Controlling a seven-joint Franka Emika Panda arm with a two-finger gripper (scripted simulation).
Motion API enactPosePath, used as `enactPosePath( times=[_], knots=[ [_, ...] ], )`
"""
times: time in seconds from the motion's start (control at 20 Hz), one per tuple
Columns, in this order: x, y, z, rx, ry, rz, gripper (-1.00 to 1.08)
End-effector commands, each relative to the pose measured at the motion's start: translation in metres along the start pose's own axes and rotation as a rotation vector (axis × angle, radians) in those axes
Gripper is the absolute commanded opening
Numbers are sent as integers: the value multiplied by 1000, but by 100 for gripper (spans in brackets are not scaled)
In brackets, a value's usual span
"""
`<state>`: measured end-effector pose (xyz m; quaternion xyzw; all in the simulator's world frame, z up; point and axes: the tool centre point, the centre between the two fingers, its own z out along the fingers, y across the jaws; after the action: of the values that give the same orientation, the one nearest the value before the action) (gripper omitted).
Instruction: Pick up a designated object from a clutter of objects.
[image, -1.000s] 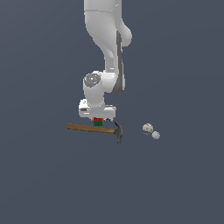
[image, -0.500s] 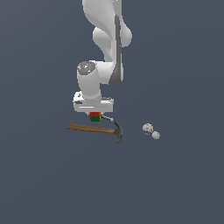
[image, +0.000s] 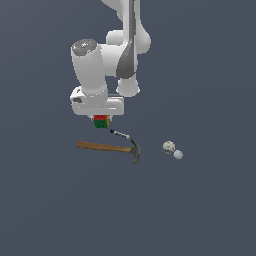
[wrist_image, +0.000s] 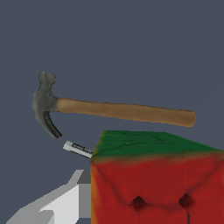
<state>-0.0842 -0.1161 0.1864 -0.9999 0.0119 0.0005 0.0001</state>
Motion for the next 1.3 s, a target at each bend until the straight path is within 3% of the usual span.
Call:
enactPosePath(
  times=[0.0, 0.7, 1.25],
  knots=[
    [1, 6, -24, 0, 1, 0, -100],
    [9, 36, -152, 0, 1, 0, -100],
    [16, 49, -201, 0, 1, -1, -100]
  ],
)
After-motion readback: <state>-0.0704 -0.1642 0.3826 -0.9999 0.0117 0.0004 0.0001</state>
